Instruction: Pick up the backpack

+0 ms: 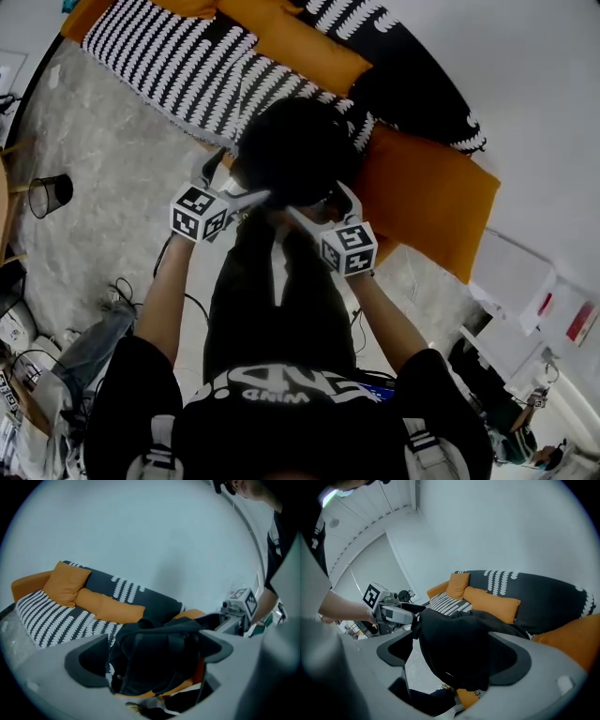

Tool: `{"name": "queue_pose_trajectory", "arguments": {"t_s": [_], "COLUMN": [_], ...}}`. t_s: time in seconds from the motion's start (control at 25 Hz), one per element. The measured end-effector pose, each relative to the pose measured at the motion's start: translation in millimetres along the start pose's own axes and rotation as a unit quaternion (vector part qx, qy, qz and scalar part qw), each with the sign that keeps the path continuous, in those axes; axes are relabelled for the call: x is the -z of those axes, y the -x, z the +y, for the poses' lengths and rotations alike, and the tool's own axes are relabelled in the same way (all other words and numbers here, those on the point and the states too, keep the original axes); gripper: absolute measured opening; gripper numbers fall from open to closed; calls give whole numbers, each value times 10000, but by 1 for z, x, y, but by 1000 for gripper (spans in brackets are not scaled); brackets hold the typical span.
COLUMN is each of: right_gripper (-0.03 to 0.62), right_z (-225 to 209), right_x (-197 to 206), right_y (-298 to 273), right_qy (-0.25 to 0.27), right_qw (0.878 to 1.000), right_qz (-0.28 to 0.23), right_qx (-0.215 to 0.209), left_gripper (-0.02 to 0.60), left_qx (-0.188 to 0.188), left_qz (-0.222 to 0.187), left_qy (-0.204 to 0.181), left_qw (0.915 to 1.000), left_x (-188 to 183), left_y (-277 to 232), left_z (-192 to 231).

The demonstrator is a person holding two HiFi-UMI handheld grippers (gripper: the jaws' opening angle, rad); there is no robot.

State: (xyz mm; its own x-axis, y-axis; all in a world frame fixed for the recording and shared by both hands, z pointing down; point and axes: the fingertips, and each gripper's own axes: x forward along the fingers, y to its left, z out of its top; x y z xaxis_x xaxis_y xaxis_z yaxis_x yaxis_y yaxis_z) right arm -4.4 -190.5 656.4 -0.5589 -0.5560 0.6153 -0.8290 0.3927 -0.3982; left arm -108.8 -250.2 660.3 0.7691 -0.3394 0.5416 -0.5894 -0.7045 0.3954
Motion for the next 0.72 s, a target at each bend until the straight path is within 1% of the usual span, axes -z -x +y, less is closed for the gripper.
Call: {"name": "queue_pose_trajectory", "arguments": {"t_s": [0.08, 0.24, 0.4, 0.52, 0.64, 0.72], "right_gripper": [486, 483, 409, 368, 310, 274], "right_z": [-4, -5, -15, -23, -29, -30], "right_x": [5, 11, 17, 17, 21, 24], "right_y": [-9, -27, -35, -33, -34, -38], "right_qy": [-80, -109, -253, -394, -517, -562], "right_qw": [10000, 9999, 9996, 9991, 9986, 9983], "right_qz": [14, 8, -34, -110, -98, -95], "right_qx": [4, 33, 87, 82, 61, 80], "left_gripper": [594, 594, 592, 581, 545, 511], "left_qx": [42, 192, 472, 600, 714, 768], "left_qz": [45, -17, 45, 73, 142, 190], "left_qy": [-5, 89, 222, 210, 218, 233], "left_qw": [10000, 9998, 9986, 9980, 9971, 9966], "left_x": [5, 9, 10, 6, 7, 10], "left_y": [-12, -27, -44, -57, -68, -73], "left_z": [4, 13, 13, 6, 2, 1]}}
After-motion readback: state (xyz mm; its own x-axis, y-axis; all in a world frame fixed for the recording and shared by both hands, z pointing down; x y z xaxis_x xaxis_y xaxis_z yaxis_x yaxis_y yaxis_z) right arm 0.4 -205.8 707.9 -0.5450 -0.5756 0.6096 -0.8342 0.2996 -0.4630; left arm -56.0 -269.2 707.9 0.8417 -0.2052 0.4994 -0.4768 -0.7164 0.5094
